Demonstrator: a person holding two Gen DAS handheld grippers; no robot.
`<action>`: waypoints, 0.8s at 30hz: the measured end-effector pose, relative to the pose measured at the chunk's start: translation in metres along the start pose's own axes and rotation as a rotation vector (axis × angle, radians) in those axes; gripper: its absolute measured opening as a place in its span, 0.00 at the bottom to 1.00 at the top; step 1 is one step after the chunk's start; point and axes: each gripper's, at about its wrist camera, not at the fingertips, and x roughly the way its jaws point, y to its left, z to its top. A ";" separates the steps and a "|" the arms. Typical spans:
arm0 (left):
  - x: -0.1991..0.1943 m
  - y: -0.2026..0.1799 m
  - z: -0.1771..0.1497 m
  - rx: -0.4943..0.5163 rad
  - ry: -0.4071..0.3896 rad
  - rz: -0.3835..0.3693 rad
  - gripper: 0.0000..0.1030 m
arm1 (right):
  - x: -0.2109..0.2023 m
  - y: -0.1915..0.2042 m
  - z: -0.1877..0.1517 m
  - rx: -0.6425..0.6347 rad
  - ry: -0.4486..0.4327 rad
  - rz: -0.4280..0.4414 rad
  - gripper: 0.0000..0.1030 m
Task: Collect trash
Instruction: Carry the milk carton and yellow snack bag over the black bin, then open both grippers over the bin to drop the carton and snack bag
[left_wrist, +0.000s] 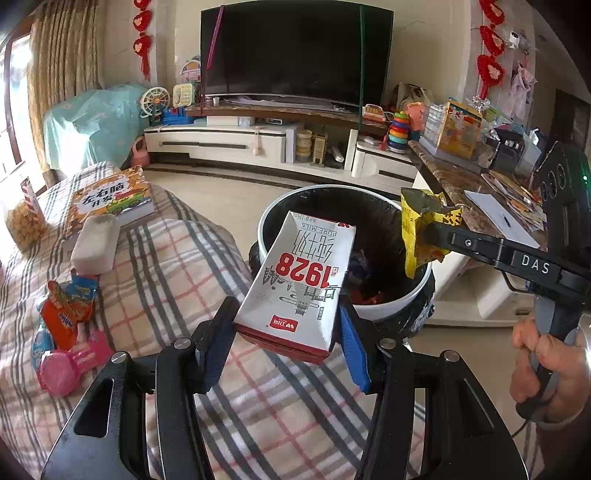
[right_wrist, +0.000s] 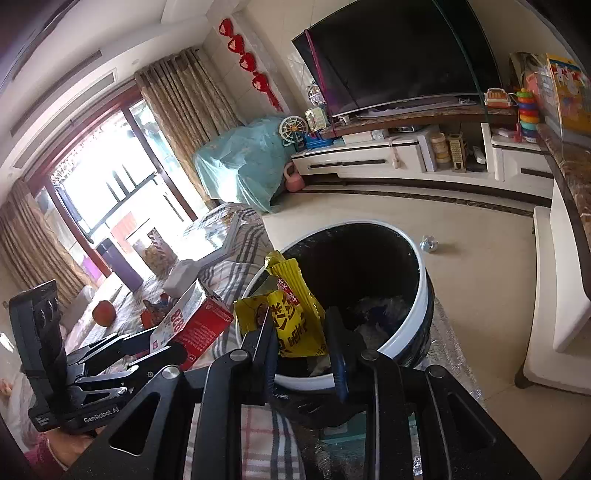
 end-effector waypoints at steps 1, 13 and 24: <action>0.001 0.000 0.001 0.000 0.000 0.000 0.51 | 0.002 -0.001 0.001 0.000 0.002 -0.003 0.25; 0.019 -0.006 0.018 0.013 0.017 -0.006 0.51 | 0.016 -0.013 0.012 -0.003 0.033 -0.050 0.27; 0.040 -0.018 0.036 0.038 0.034 -0.013 0.51 | 0.028 -0.021 0.028 -0.024 0.052 -0.081 0.27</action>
